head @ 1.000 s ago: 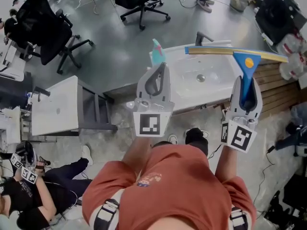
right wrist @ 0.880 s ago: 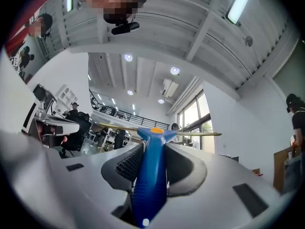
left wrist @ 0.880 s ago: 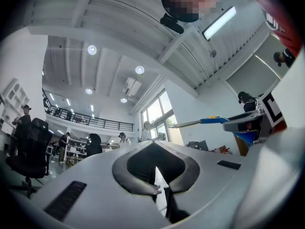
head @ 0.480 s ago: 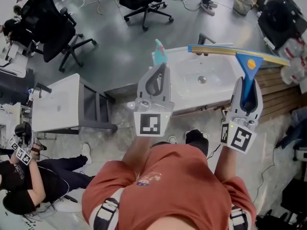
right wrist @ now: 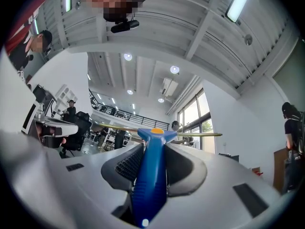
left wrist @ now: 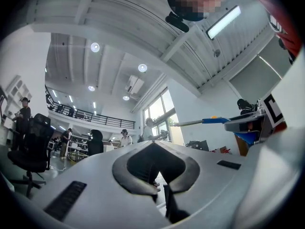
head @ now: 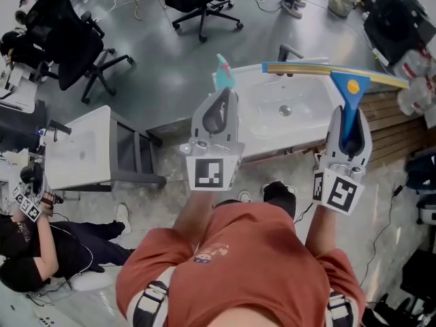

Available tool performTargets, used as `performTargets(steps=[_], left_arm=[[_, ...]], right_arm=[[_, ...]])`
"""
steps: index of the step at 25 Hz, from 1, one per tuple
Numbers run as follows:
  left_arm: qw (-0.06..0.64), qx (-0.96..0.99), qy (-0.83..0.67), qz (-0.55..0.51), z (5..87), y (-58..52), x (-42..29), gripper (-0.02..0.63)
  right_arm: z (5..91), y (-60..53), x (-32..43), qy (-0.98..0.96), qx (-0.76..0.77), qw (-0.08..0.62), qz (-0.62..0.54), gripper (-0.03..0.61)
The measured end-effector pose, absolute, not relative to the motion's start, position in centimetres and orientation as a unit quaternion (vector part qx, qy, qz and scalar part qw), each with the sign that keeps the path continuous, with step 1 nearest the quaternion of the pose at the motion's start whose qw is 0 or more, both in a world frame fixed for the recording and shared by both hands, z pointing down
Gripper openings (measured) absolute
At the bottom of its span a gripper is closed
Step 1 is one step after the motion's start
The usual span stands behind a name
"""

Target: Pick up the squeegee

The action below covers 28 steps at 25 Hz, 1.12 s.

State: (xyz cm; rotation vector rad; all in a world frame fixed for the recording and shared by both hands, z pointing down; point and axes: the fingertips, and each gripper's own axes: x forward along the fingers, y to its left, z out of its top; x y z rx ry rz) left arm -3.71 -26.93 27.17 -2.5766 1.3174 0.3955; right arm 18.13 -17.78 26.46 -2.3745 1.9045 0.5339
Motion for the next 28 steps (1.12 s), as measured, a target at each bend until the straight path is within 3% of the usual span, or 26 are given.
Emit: performTargets(steps=[28], left_arm=[[0.11, -0.879, 0.446, 0.131, 27.6, -27.1, -3.4, 0.018]], right_arm=[[27.8, -18.2, 18.5, 0.613, -0.774, 0.002, 0.159, 0.146]])
